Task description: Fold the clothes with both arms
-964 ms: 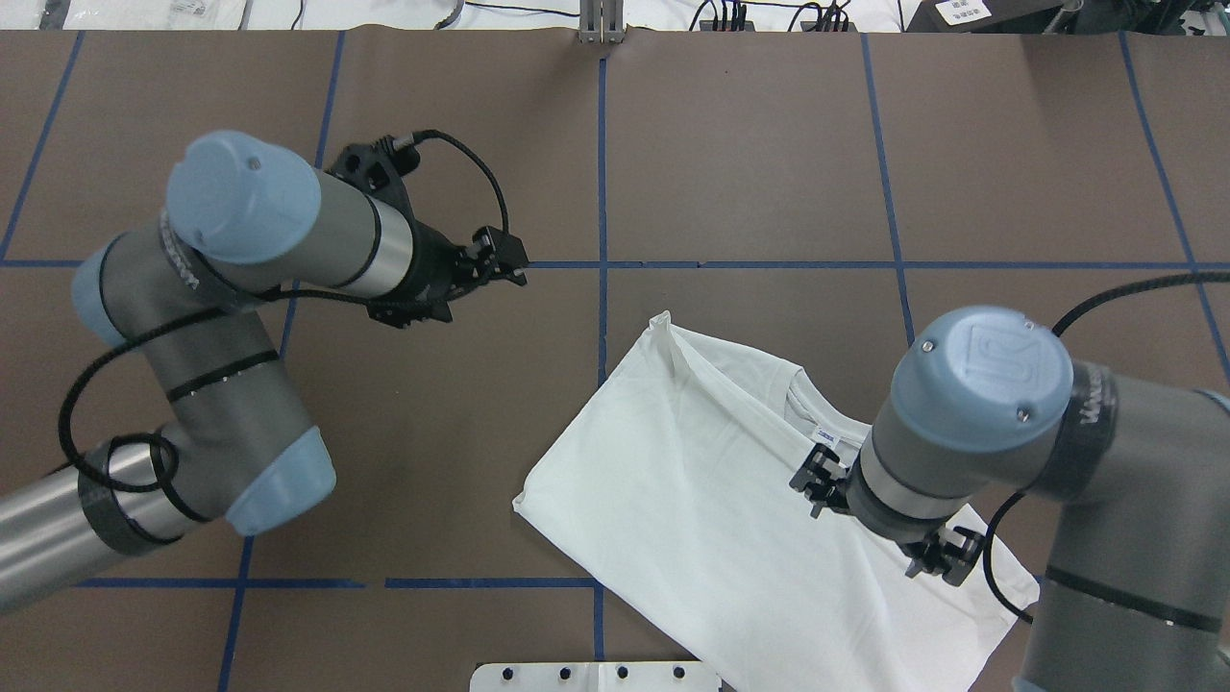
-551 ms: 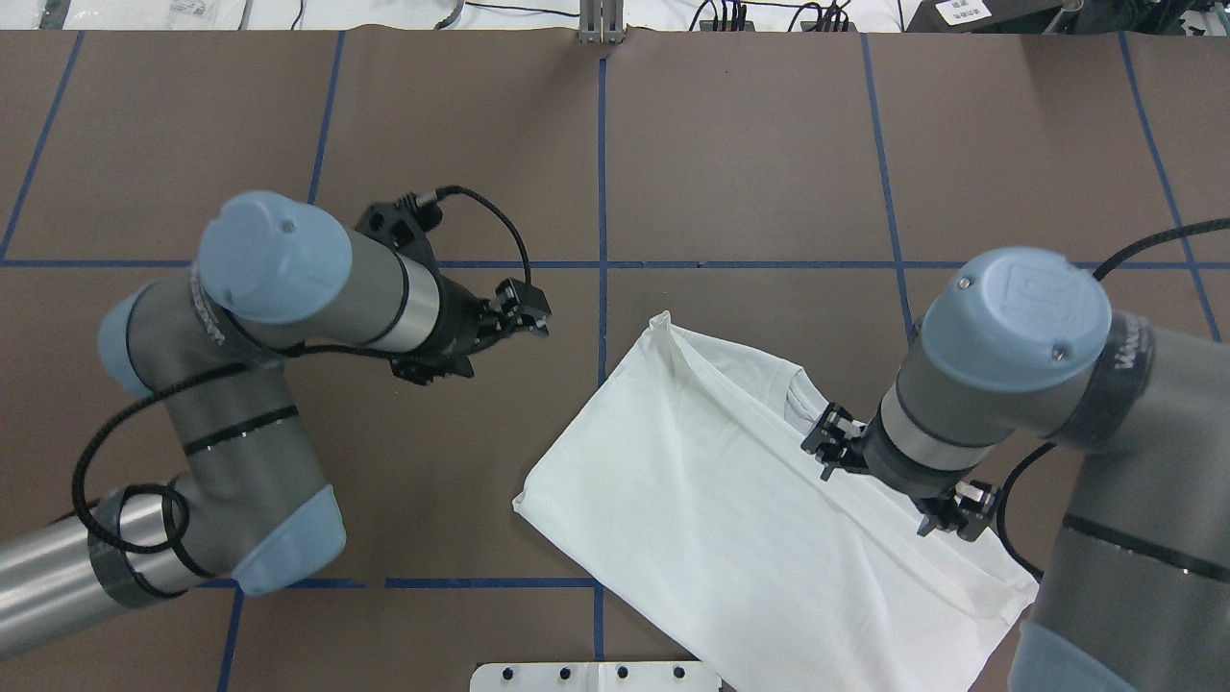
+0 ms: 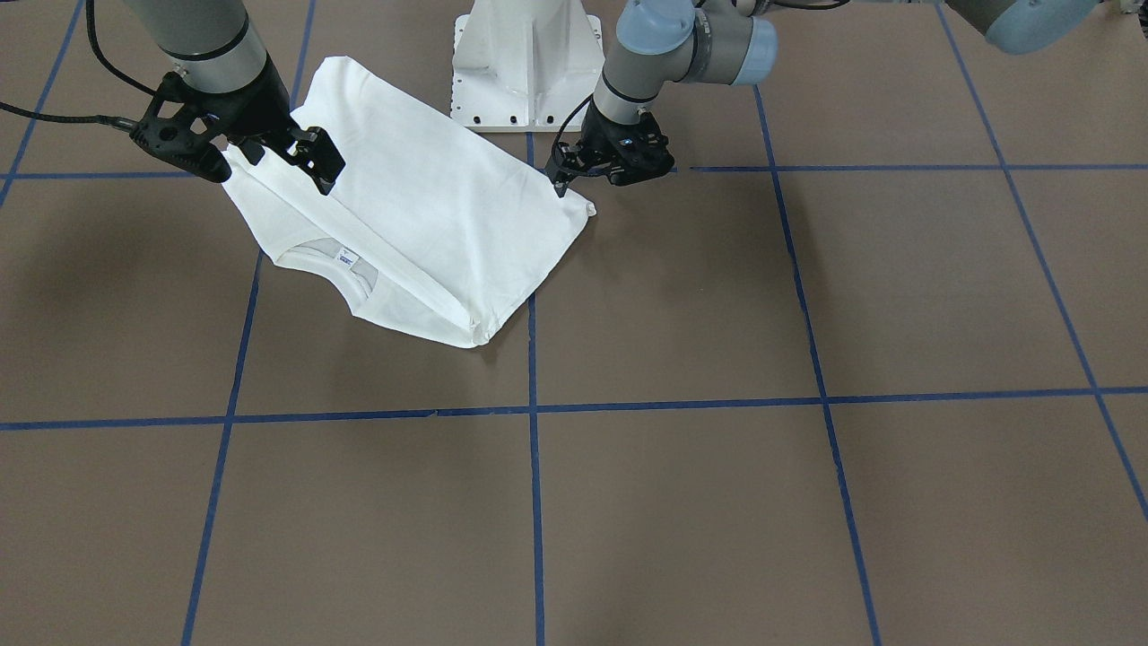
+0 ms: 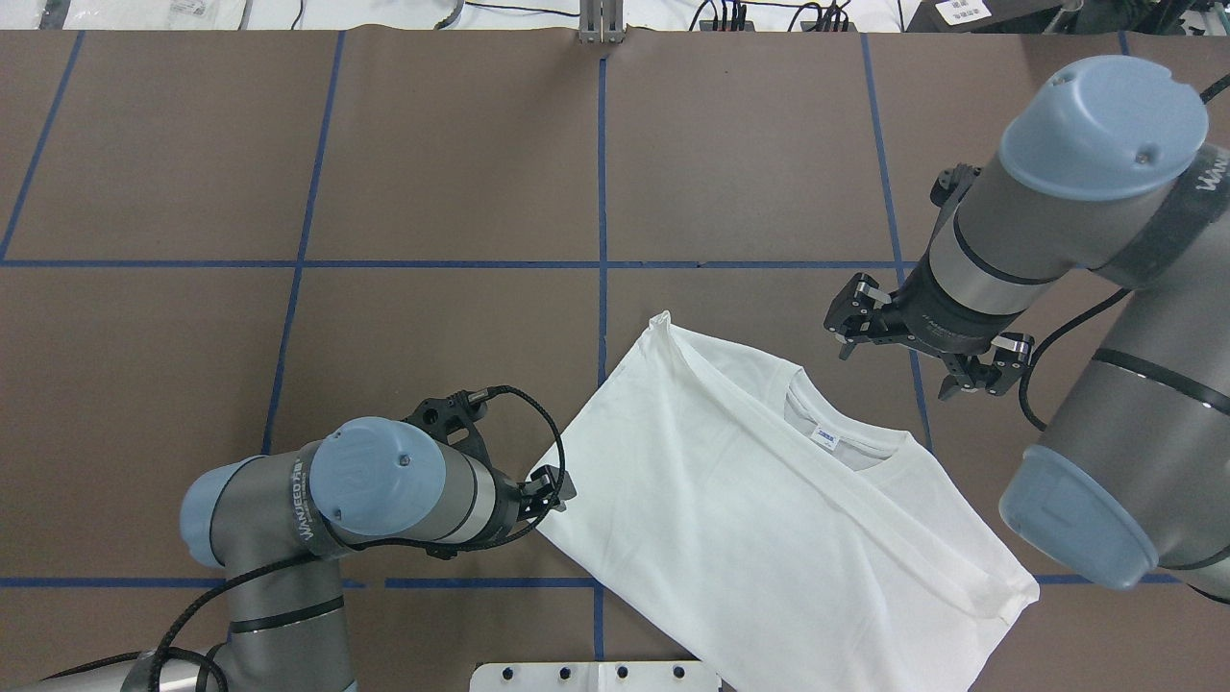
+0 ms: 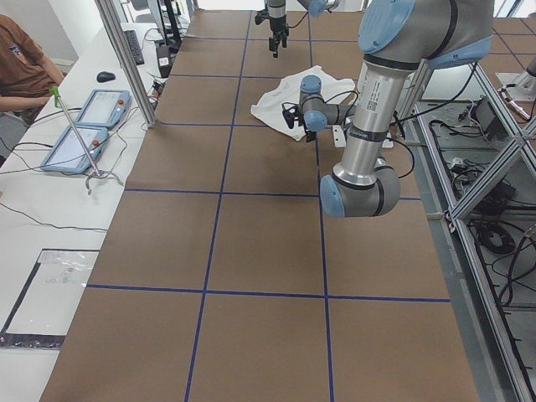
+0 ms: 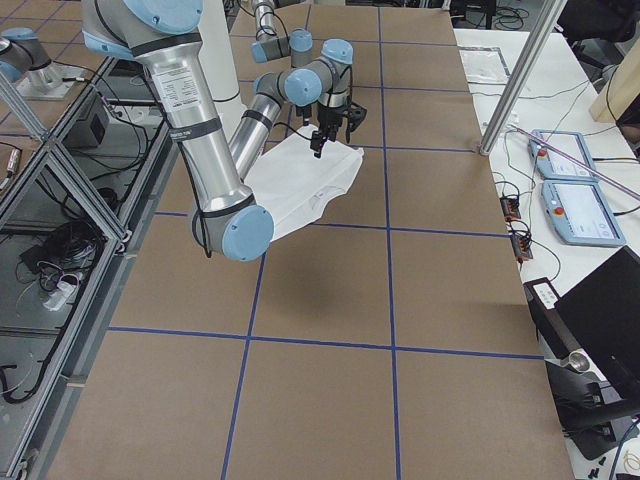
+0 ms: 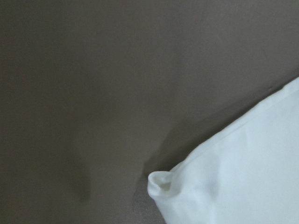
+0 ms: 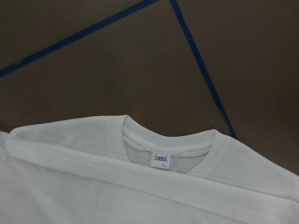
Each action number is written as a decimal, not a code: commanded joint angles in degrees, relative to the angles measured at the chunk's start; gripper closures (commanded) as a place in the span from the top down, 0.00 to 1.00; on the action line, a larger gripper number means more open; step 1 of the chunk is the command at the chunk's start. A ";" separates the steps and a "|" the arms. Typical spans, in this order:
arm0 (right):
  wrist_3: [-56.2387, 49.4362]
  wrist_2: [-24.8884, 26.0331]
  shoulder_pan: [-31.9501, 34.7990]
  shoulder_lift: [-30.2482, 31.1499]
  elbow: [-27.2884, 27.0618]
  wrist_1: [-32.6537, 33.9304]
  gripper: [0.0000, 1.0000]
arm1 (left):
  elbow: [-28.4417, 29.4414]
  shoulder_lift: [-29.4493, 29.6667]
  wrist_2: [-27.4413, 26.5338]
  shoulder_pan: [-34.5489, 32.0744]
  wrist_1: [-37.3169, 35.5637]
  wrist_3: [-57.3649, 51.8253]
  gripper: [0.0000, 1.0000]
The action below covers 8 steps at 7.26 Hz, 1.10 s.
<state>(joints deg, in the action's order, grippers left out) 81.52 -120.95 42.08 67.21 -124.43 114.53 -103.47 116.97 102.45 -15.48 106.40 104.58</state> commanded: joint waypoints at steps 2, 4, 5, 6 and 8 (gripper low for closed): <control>-0.31 0.01 0.63 -0.06 0.50 -0.97 1.00 | 1.95 1.06 -0.24 -0.16 0.21 -0.69 0.99; -0.22 0.01 0.72 -0.06 0.50 -0.89 1.00 | 1.95 1.41 -0.41 -0.78 0.47 -0.78 0.97; -0.22 0.01 0.72 0.03 0.50 -0.89 1.00 | 2.04 1.68 -1.89 -0.78 0.56 -0.87 0.94; -0.22 0.01 0.81 0.12 0.50 -0.89 1.00 | 2.39 1.77 -2.17 -0.78 0.56 -0.87 0.89; -0.05 0.01 0.72 0.38 0.50 -0.89 1.00 | 2.91 2.11 -3.40 -0.78 0.74 -0.87 0.72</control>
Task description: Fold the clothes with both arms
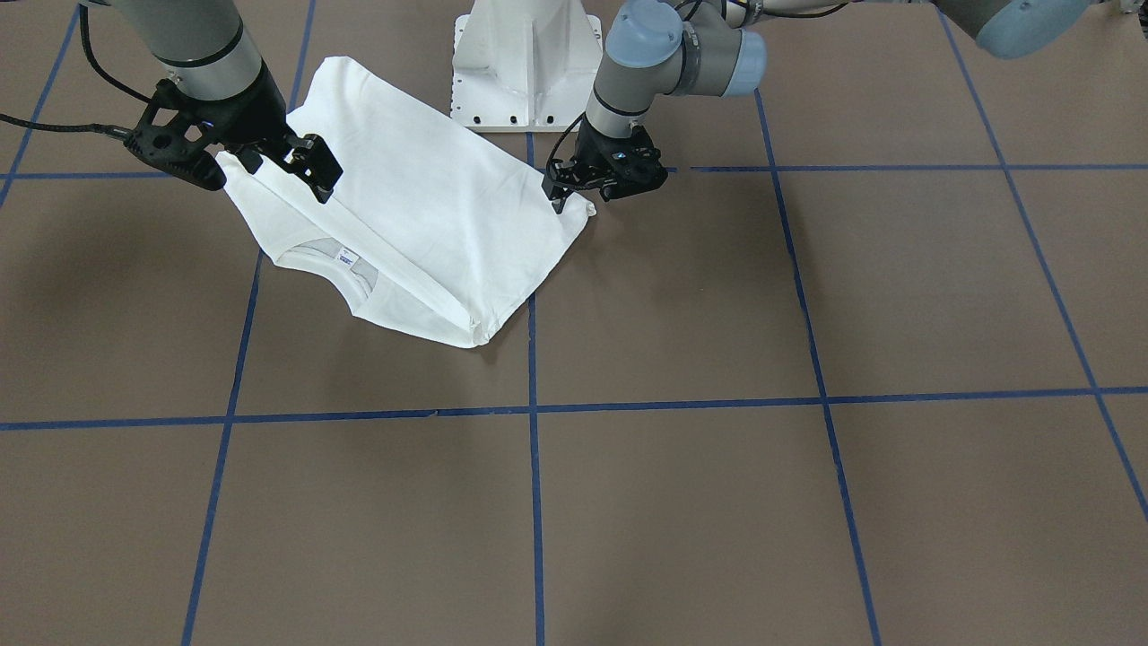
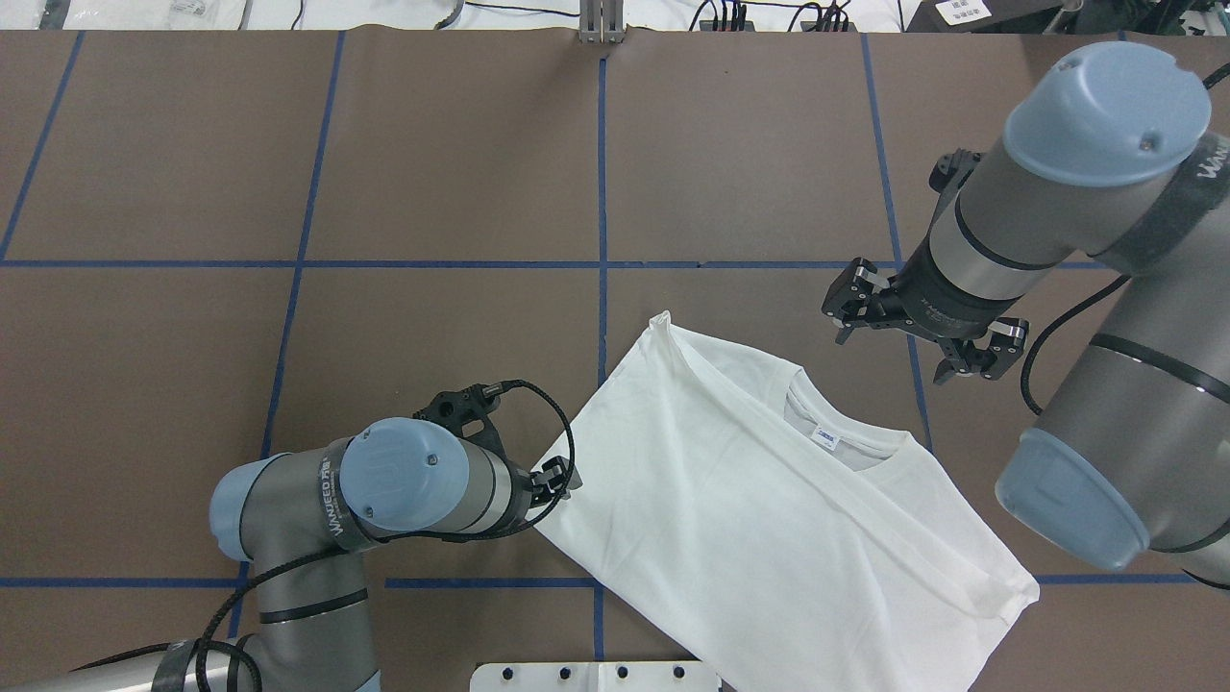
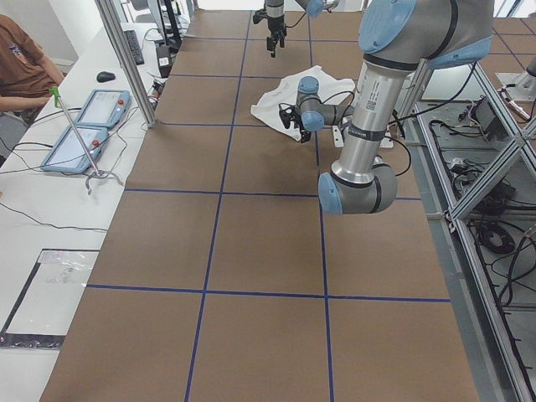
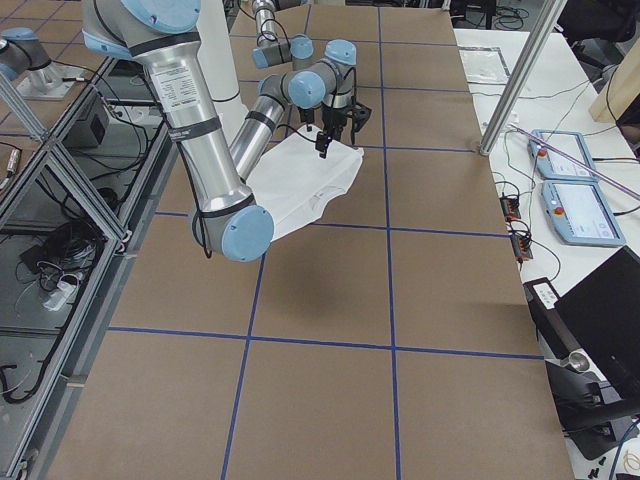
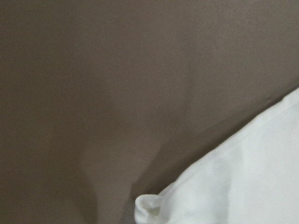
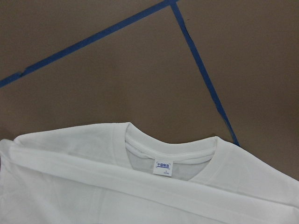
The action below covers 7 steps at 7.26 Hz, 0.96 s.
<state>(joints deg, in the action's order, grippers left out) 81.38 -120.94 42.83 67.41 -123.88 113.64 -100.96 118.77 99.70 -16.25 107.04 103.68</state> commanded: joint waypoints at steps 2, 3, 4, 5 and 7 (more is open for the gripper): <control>0.10 0.00 0.07 0.09 -0.04 -0.09 1.00 | 1.90 0.77 -0.65 0.08 1.15 -0.23 0.46; 0.44 0.00 0.15 0.09 -0.22 0.00 1.00 | 1.90 0.85 -0.65 0.08 1.16 -2.93 0.21; 0.45 0.00 0.33 0.09 -0.30 0.00 1.00 | 1.55 0.85 -0.56 0.08 0.98 -3.48 0.00; 0.45 0.00 0.33 0.09 -0.22 0.00 1.00 | 1.03 0.85 -0.38 -0.01 0.89 -3.40 0.00; 0.27 0.00 0.68 0.09 -0.22 -0.09 1.00 | 1.02 1.29 -0.03 -2.01 0.81 -3.40 0.00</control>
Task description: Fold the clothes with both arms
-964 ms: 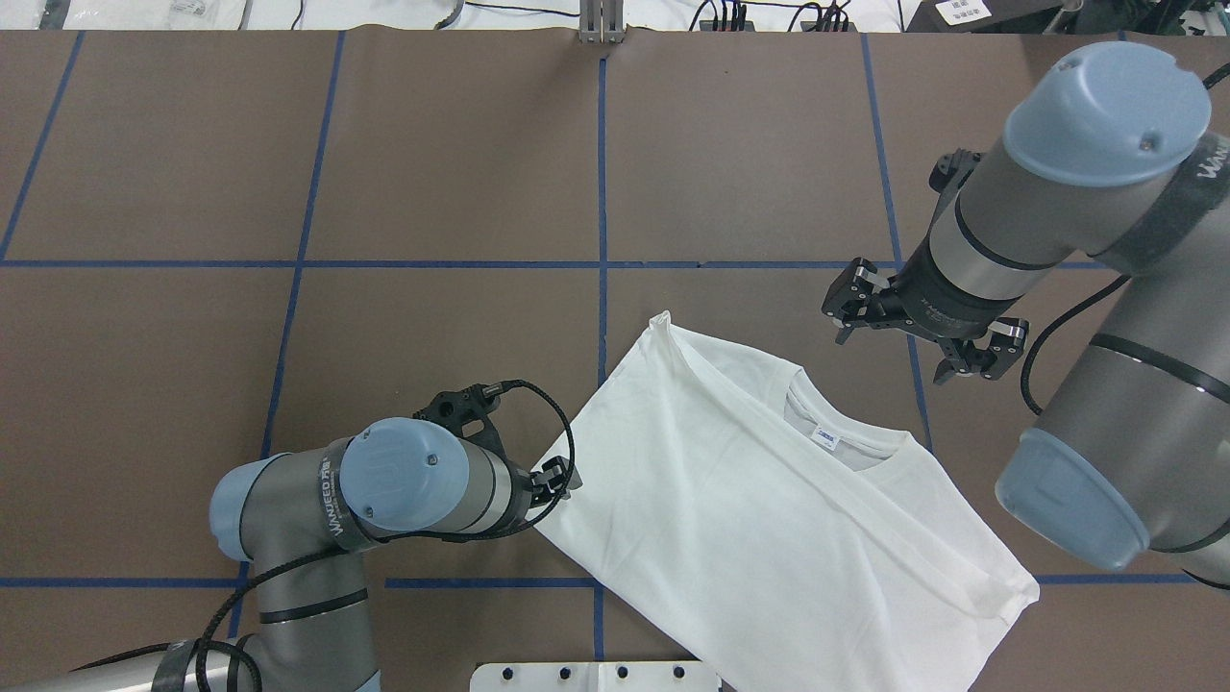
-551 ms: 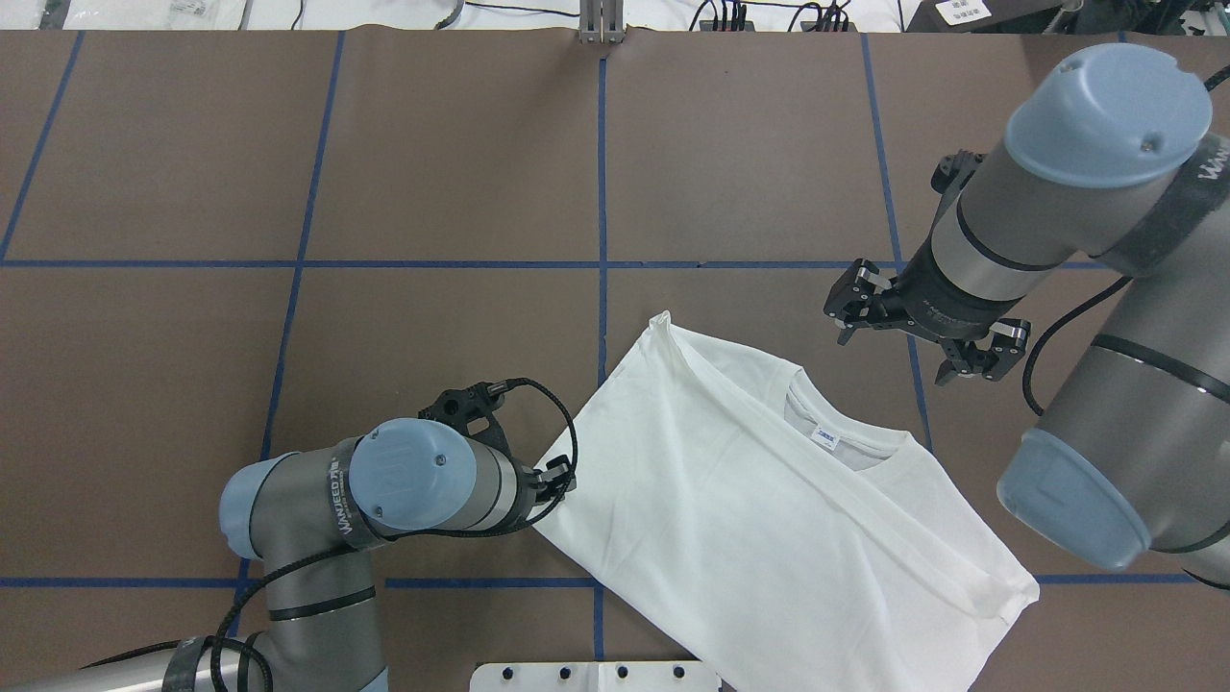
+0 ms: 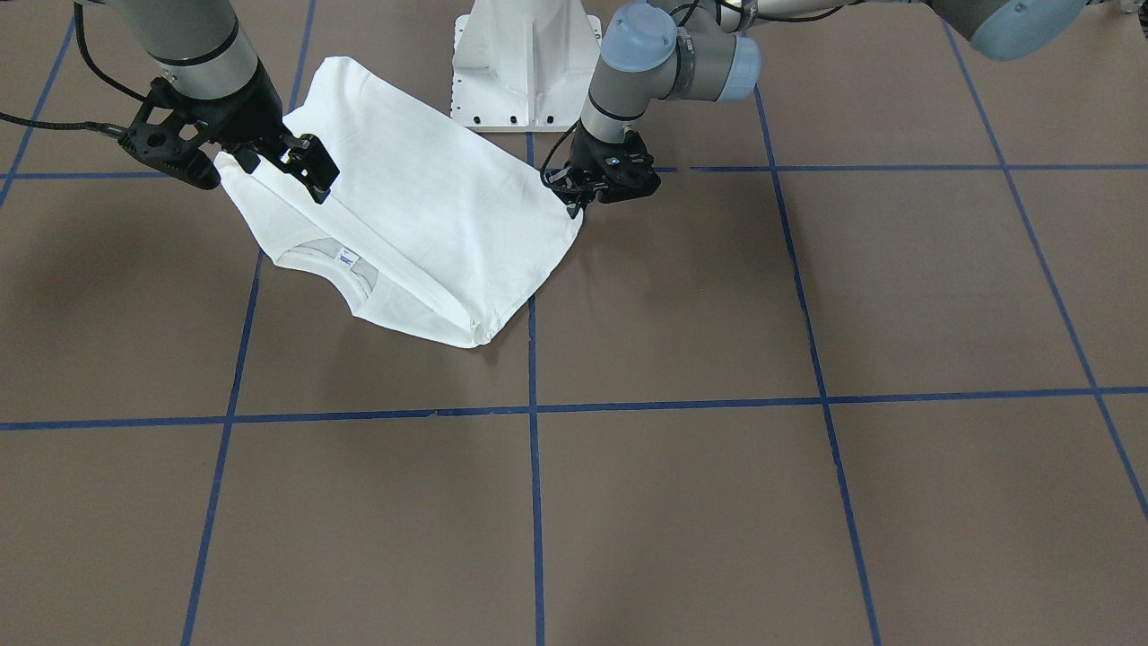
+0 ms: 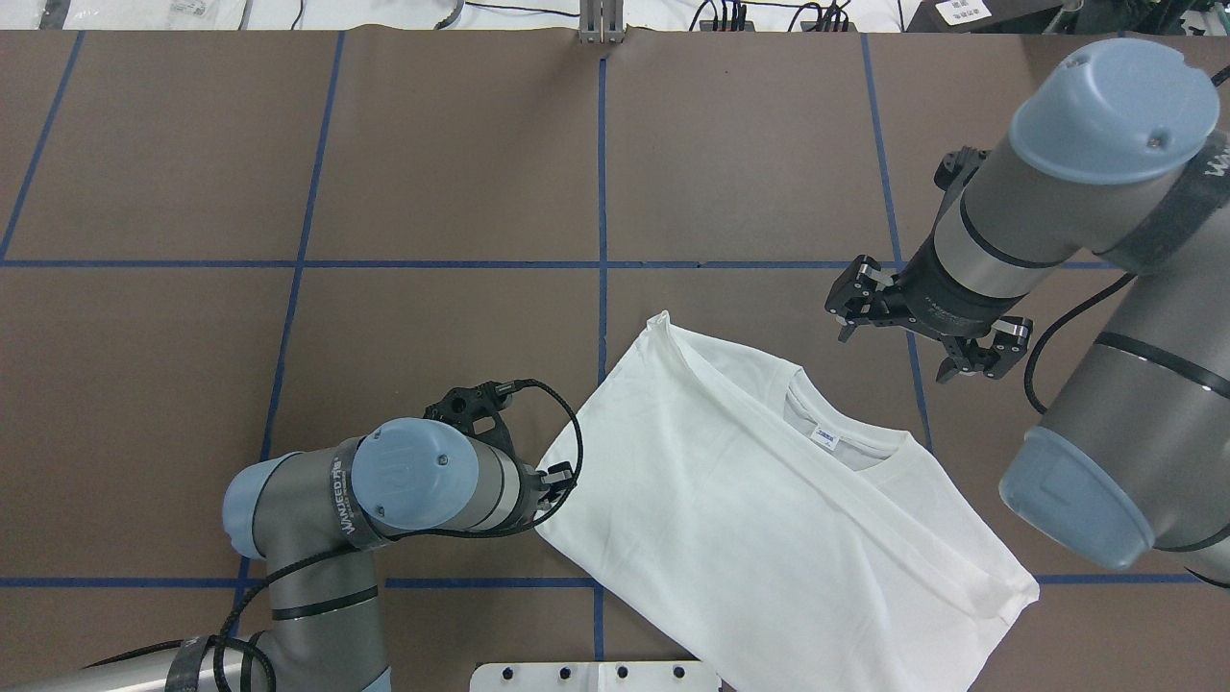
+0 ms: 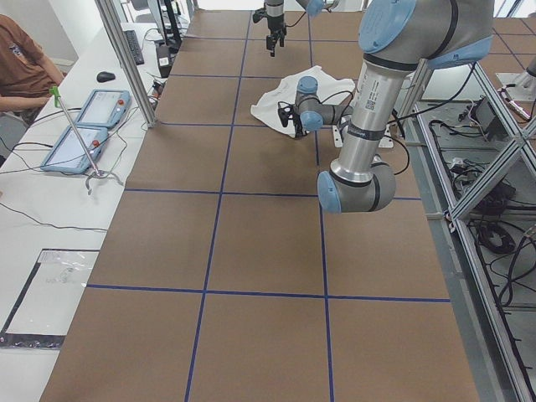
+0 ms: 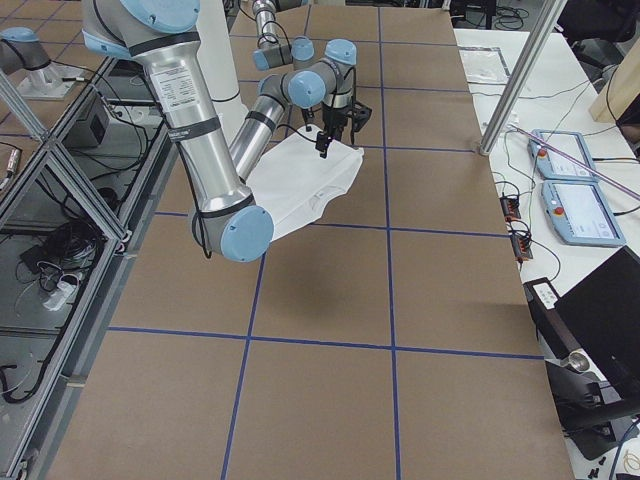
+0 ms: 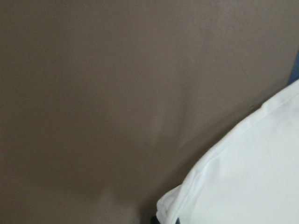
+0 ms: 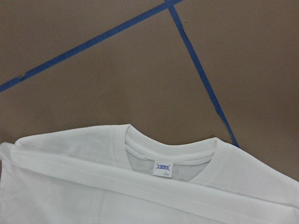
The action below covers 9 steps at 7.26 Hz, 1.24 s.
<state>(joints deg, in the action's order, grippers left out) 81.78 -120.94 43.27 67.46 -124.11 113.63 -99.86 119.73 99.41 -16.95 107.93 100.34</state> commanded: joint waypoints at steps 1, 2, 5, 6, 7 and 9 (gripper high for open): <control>-0.48 0.17 0.32 0.04 0.01 -0.07 1.00 | 0.01 0.59 0.34 -3.59 -0.08 -0.05 0.00; -0.48 0.18 1.63 -0.14 0.27 -0.07 1.00 | 0.54 0.85 0.26 -6.40 -0.26 -0.14 0.00; 0.22 0.09 4.45 0.21 4.38 -9.96 1.00 | 3.86 1.90 0.00 -13.97 0.09 -4.18 0.00; 0.05 0.52 4.63 0.13 5.01 -12.18 1.00 | 7.71 4.43 -0.18 -15.90 0.18 -5.14 0.00; 0.39 0.61 5.93 0.13 5.19 -14.81 1.00 | 10.53 5.76 -0.18 -18.09 0.44 -7.06 0.00; 0.57 0.62 6.65 -0.05 5.63 -17.03 1.00 | 18.60 7.34 -0.44 -21.88 9.44 -11.37 0.00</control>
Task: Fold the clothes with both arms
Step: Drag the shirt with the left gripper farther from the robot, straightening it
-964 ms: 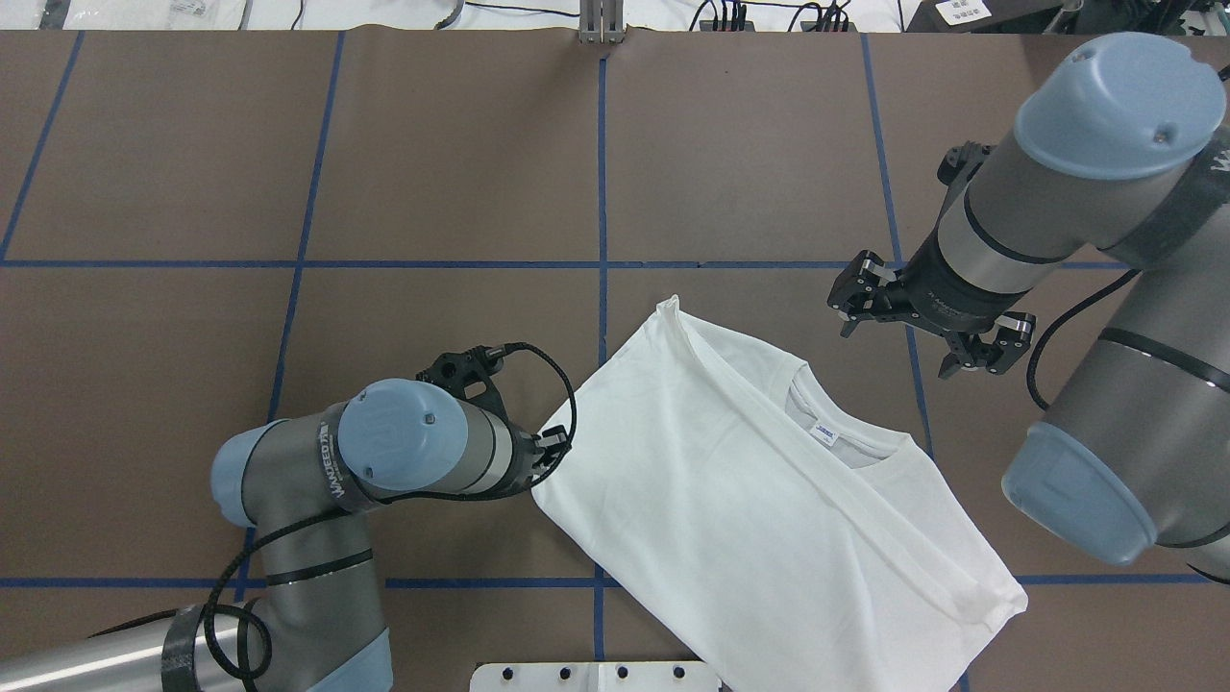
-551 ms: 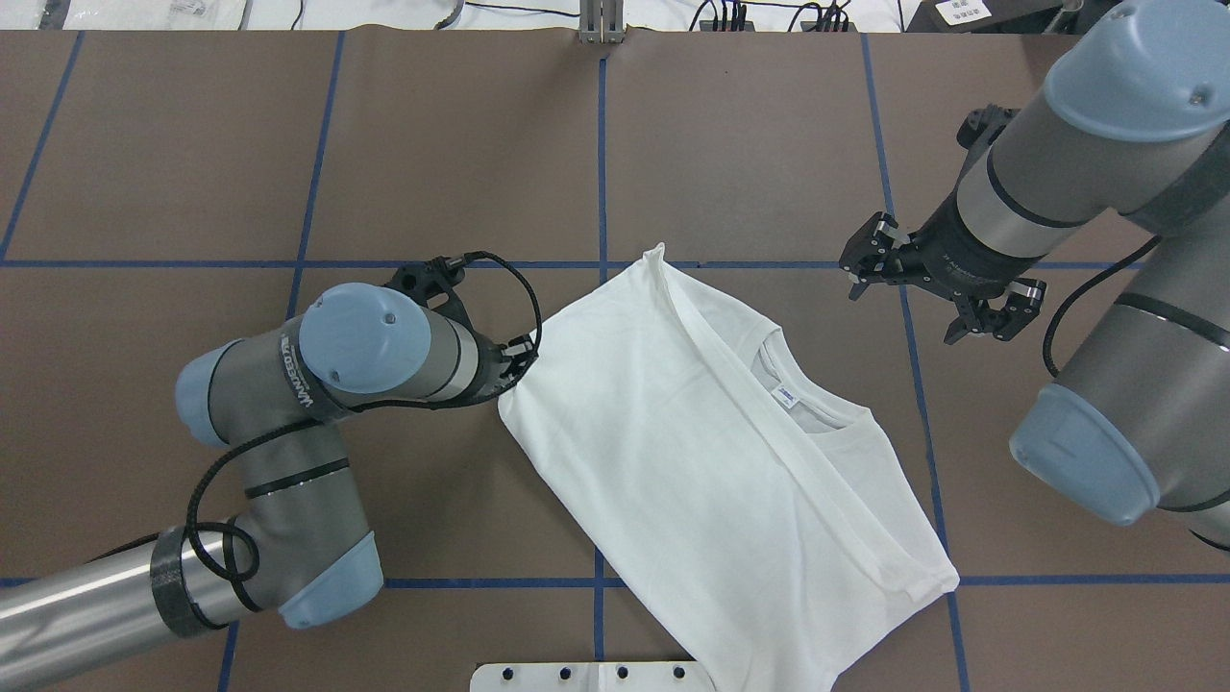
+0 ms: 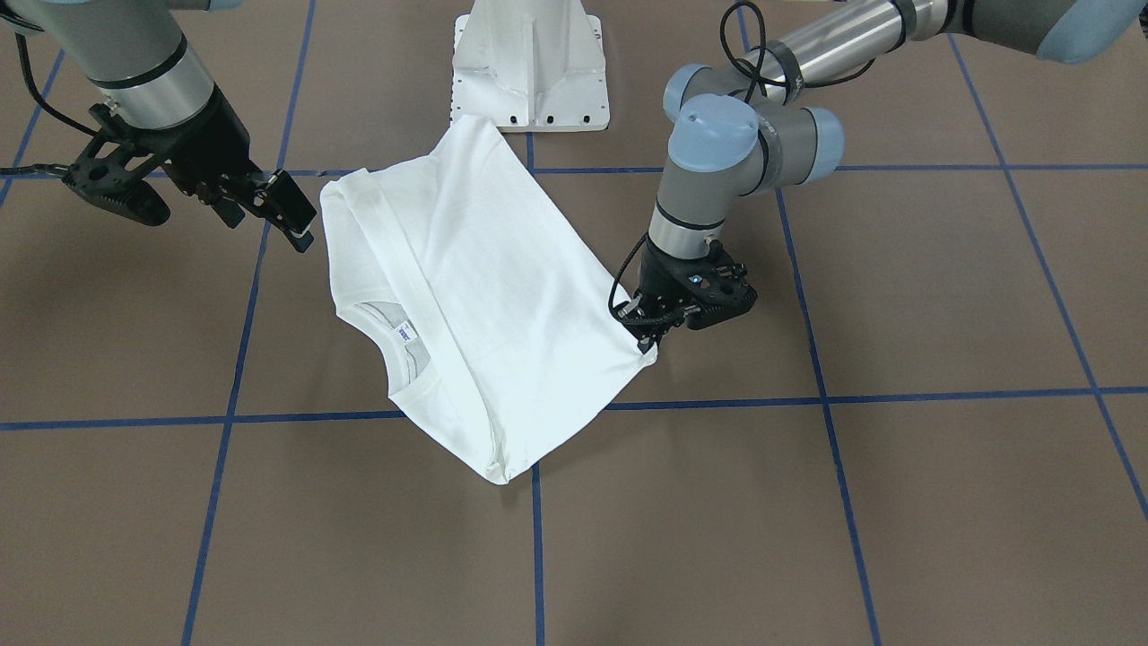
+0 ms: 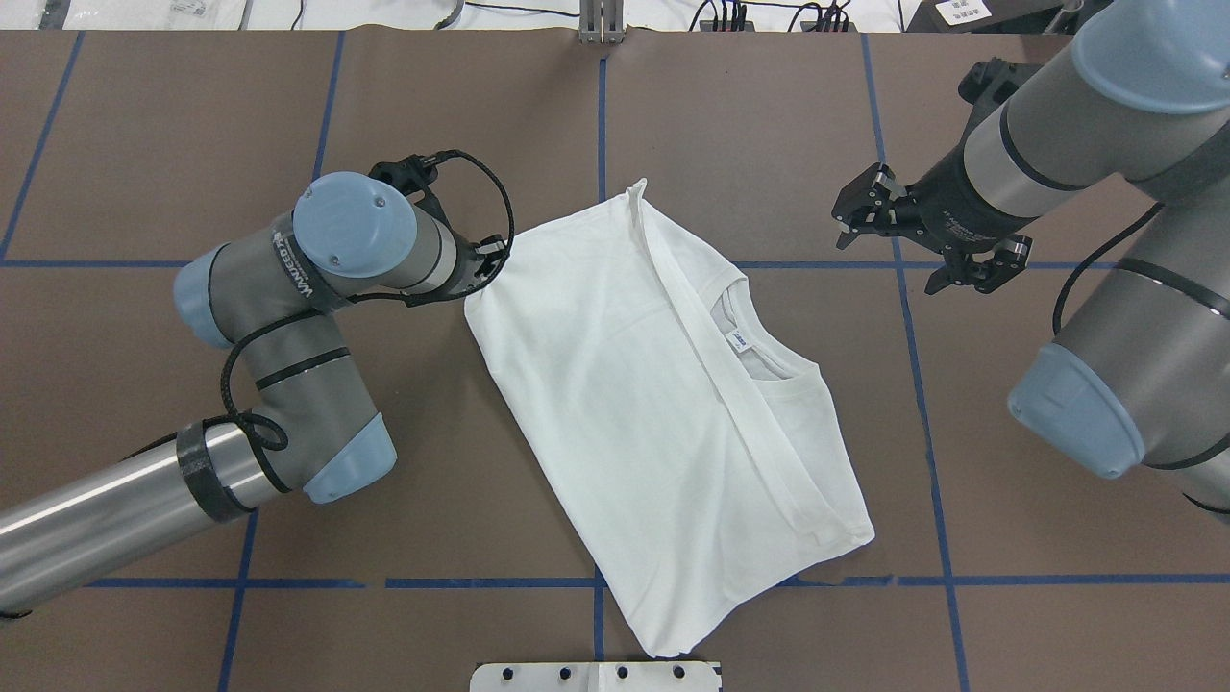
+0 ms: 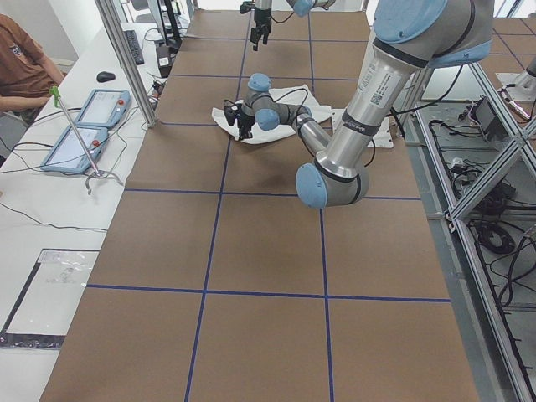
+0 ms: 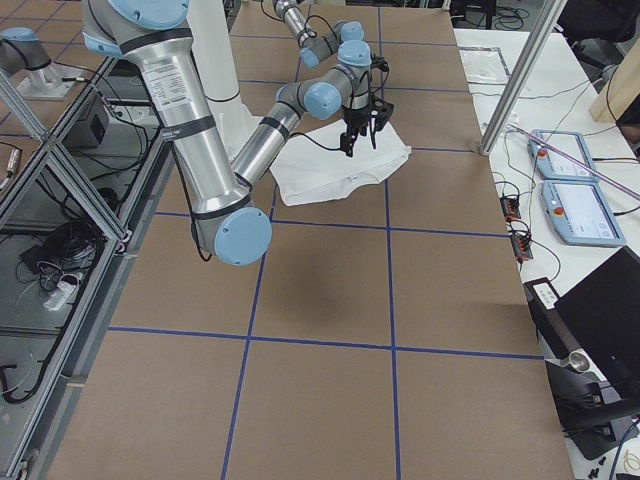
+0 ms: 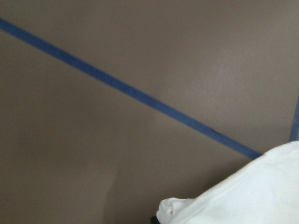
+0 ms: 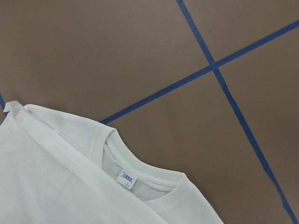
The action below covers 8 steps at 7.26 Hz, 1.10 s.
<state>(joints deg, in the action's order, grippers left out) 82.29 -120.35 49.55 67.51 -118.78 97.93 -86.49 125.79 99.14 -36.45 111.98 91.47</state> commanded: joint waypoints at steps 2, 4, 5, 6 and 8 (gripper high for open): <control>-0.46 0.03 0.55 -0.09 0.22 -1.34 1.00 | 15.07 7.77 -6.37 -3.72 8.42 -7.77 0.00; -0.73 0.03 0.46 -0.01 0.21 -1.42 1.00 | 22.38 10.70 -10.34 -4.07 18.21 -9.82 0.00; -0.73 0.03 0.46 -0.09 0.21 -1.42 1.00 | 26.77 13.14 -12.63 -3.98 21.40 -10.43 0.00; -0.73 0.12 0.46 -0.09 0.21 -1.42 1.00 | 27.68 13.78 -13.00 -3.98 23.44 -10.52 0.00; -1.17 0.12 0.46 -0.09 0.30 -1.42 1.00 | 28.48 13.70 -15.11 -4.07 26.62 -10.61 0.99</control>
<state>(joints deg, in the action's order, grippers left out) 81.46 -120.28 50.01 67.42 -118.54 96.50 -58.91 139.35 85.07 -40.46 137.08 80.97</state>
